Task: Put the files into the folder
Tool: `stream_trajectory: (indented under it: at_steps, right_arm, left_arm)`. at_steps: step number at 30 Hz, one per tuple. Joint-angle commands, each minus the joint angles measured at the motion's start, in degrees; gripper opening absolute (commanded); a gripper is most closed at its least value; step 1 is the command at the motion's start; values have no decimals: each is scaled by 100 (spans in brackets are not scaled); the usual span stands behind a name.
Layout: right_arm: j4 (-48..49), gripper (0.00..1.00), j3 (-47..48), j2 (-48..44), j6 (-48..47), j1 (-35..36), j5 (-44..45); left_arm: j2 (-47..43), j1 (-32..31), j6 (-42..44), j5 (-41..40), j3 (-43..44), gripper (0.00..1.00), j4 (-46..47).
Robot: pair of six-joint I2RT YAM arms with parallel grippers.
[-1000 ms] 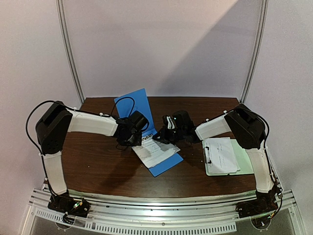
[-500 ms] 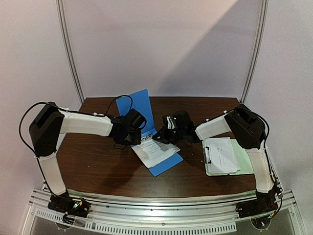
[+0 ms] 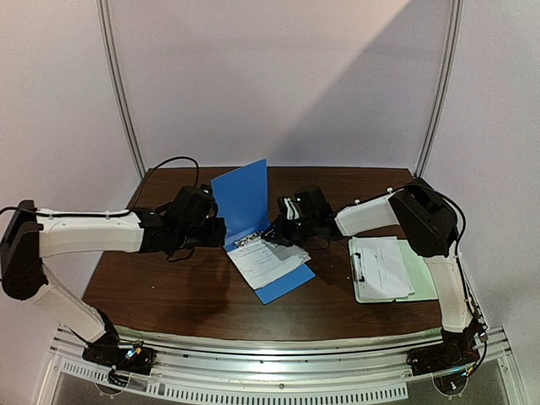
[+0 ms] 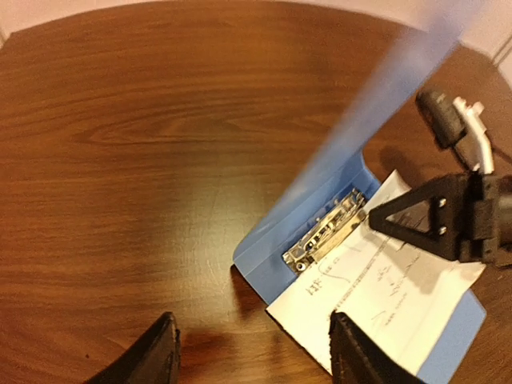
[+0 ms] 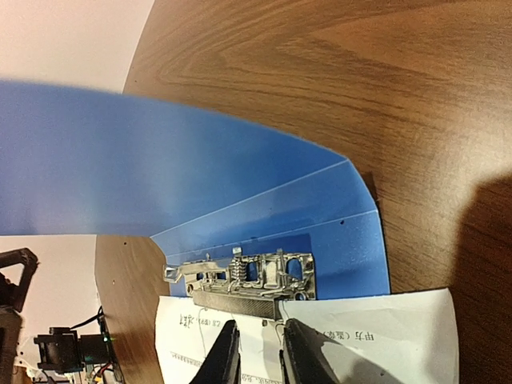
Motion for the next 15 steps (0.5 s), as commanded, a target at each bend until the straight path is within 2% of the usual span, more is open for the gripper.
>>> stream_trajectory:
  at_steps: [1, 4, 11, 15]
  right_arm:
    - [-1060, 19, 28, 263, -173, -6, 268]
    - [-1265, 20, 155, 234, -221, -6, 272]
    - [-1538, 22, 336, 86, -328, -3, 295]
    - [-1691, 25, 412, -22, -413, -5, 289]
  left_arm:
    - [-630, -39, 392, -183, -543, 68, 603]
    - [-1066, -21, 622, -185, -806, 78, 838]
    - [-1478, -22, 1408, -405, -1390, 86, 1897]
    - [-1479, -16, 1585, -389, -1337, 87, 1577]
